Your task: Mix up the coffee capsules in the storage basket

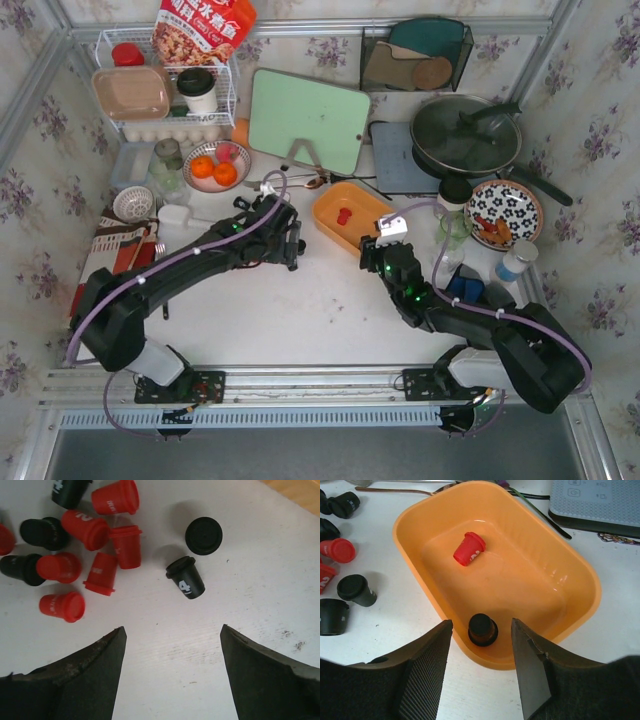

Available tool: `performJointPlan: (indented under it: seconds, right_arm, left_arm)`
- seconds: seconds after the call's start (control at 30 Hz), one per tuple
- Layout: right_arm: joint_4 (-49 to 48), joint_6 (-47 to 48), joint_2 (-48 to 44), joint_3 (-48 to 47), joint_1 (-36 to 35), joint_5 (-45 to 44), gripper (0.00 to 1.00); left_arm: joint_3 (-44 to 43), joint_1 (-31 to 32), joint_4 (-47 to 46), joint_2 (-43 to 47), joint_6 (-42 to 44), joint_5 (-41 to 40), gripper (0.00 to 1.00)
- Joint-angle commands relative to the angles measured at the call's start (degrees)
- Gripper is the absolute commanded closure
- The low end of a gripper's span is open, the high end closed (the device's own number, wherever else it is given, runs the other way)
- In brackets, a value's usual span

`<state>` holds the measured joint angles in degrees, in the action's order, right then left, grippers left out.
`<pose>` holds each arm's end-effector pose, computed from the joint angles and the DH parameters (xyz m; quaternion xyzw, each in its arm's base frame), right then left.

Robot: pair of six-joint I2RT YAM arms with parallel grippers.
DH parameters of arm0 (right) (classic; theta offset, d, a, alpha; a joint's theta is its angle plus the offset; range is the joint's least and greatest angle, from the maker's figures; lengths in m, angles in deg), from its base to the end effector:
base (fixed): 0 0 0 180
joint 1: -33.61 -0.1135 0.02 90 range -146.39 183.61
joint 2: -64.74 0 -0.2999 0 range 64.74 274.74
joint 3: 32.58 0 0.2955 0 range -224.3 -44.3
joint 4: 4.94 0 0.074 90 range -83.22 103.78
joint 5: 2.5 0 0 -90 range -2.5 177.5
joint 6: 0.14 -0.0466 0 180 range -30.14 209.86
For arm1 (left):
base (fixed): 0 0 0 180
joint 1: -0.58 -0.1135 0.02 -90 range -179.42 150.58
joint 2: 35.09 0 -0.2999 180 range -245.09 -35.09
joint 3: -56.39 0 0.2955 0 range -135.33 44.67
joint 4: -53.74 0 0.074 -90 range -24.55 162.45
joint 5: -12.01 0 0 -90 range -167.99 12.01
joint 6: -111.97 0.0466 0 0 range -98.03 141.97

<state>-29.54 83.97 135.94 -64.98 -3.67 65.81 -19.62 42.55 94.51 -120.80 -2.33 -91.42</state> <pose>0.2232 0.1482 0.1835 -0.0984 0.7774 0.0839 0.6156 0.2785 -0.2359 0.2707 0.1045 0.9296 -0.0914 0.3414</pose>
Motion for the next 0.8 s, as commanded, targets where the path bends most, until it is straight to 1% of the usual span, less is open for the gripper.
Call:
performJointPlan:
  seconds: [0.0, 0.2, 0.4, 0.5, 0.57, 0.63, 0.73, 0.77]
  right_arm:
    - [-1.8, -0.6, -1.2, 0.9, 0.0, -3.3, 0.42]
    - [-2.6, -1.1, -3.1, 2.0, 0.0, -5.1, 0.42]
    - [-3.7, -1.8, -4.9, 3.0, 0.0, -4.6, 0.43]
    - [-3.7, -1.8, -4.9, 3.0, 0.0, -4.5, 0.43]
    - [-3.8, -1.7, -4.8, 3.0, 0.0, -4.2, 0.43]
    - [-3.8, -1.8, -4.7, 2.9, 0.0, -3.9, 0.42]
    - [-3.8, -1.8, -4.6, 3.0, 0.1, -3.6, 0.42]
    - [-3.8, -1.8, -4.6, 3.0, 0.0, -3.5, 0.42]
  left_arm:
    - [-1.6, 1.5, -2.0, -3.7, -3.0, -1.1, 0.22]
    - [-3.1, 2.0, -3.5, -9.9, -6.6, -0.6, 0.25]
    - [-4.6, 2.1, -4.3, -15.3, -10.4, -3.3, 0.28]
    - [-5.1, 2.1, -5.2, -17.9, -11.1, -3.6, 0.35]
    - [-5.5, 2.1, -5.3, -19.6, -11.7, -4.0, 0.36]
    - [-5.8, 2.1, -5.4, -21.0, -12.3, -4.8, 0.41]
    - [-5.9, 2.1, -5.2, -22.4, -13.0, -6.4, 0.44]
    - [-5.8, 2.1, -5.3, -22.7, -13.0, -6.9, 0.50]
